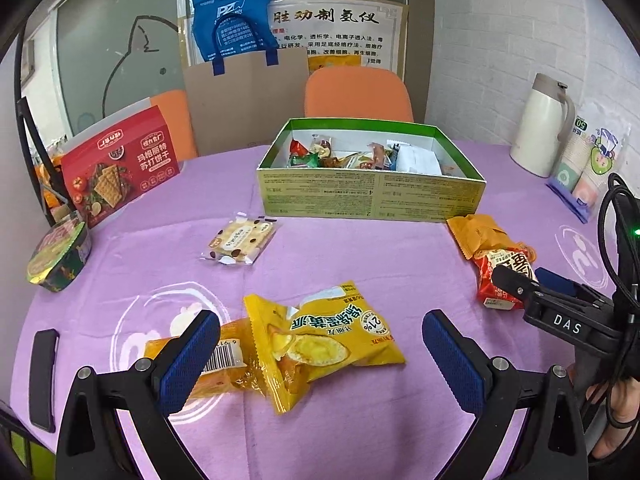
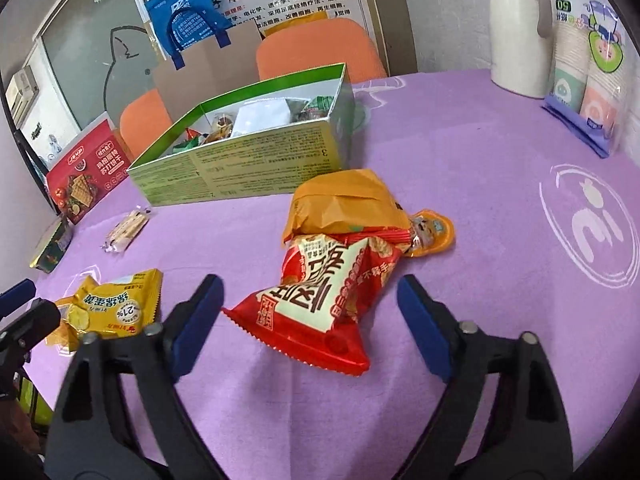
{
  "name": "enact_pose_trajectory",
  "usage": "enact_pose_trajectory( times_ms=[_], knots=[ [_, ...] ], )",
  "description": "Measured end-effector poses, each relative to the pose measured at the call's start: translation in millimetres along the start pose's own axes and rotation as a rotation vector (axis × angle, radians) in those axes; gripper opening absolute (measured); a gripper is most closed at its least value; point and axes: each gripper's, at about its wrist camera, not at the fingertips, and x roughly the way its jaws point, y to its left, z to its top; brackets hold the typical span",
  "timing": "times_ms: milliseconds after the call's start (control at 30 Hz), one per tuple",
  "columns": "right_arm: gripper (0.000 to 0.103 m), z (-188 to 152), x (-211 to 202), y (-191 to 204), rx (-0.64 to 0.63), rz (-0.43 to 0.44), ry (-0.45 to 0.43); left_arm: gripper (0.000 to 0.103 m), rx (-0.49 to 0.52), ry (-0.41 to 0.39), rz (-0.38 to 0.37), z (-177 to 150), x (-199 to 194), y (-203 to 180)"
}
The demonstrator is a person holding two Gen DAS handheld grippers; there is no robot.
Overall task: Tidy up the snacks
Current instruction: 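Move the right gripper toward the red-orange snack pack, then close the right gripper on the red-orange snack pack and lift it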
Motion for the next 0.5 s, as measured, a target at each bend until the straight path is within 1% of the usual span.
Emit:
enact_pose_trajectory(
  times_ms=[33,167,233,333,400,500],
  knots=[
    [0.045,-2,-1,-1,-0.005,0.007,0.010,0.103,0.002,-0.002,0.000,0,-1,2],
    [0.032,-9,-15,-2,-0.042,0.072,0.014,0.103,-0.053,-0.019,0.003,-3,-10,29],
    [0.030,-14,-21,2,-0.070,0.124,0.026,0.103,-0.079,-0.016,0.000,-6,-14,44],
    [0.027,-21,-26,13,-0.113,0.200,0.051,0.103,-0.086,0.000,-0.010,-13,-16,53],
    [0.027,-28,-27,19,-0.143,0.229,0.065,0.103,-0.097,0.022,-0.065,-18,-14,54],
    [0.030,-35,-31,20,-0.147,0.220,0.060,0.102,-0.114,0.059,-0.153,-21,-9,48]
  ],
)
